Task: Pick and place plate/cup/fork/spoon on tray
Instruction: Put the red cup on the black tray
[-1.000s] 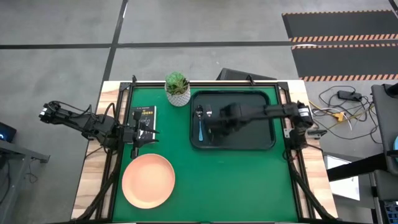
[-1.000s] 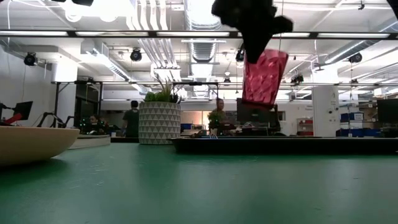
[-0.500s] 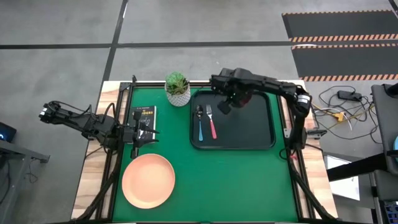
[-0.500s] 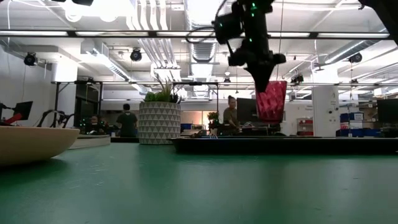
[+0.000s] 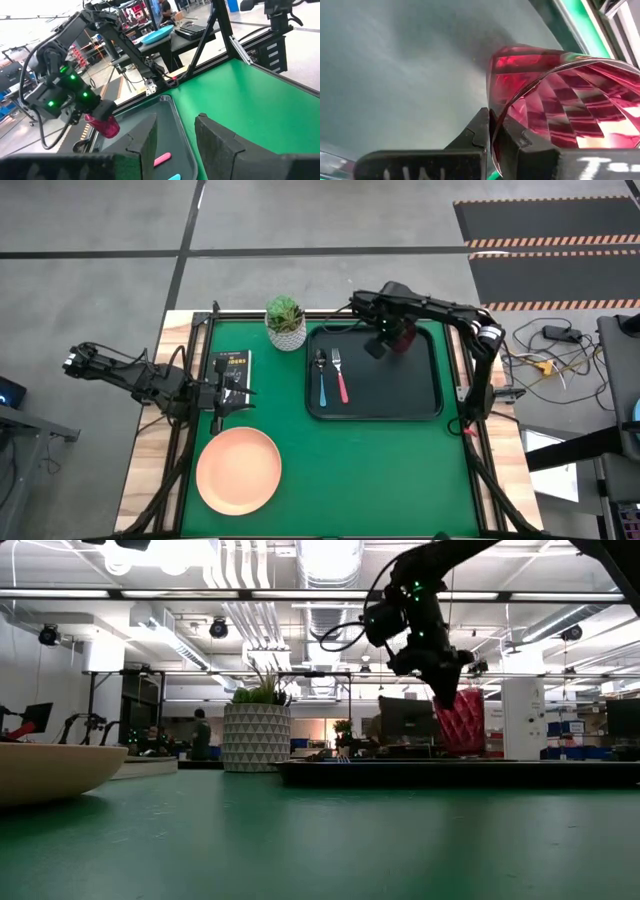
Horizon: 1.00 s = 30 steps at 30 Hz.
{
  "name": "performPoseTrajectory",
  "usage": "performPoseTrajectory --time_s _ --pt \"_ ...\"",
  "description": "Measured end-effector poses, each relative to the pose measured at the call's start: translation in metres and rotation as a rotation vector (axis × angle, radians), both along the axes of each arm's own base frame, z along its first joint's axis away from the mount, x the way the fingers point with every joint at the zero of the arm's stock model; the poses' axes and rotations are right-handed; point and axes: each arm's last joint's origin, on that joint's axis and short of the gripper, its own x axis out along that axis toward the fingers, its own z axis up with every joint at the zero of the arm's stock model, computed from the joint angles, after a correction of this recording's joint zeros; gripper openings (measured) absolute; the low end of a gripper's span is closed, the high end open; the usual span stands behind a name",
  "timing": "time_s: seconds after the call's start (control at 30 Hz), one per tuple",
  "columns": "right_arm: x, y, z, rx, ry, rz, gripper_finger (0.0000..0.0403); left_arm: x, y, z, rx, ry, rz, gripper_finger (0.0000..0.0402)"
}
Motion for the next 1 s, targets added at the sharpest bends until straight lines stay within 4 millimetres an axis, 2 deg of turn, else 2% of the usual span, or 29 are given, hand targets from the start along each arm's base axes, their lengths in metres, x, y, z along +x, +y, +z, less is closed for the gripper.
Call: performPoseTrajectory --time_s 0.3,0.67,1.0 --pt "-0.012 -0.008 -0.018 0.035 0.039 0.013 0.0009 0.002 -0.001 -0.001 0.002 0.012 0.001 0.0113" --pt "-0.021 -0.026 -0.019 0.019 0.009 -0.013 0.0009 0.011 -0.003 -0.007 0.019 0.057 0.009 0.0113" --pt "-0.022 -0.028 -0.020 0.007 0.003 -0.039 0.0009 0.014 -0.002 -0.009 0.034 0.071 0.085 0.0113"
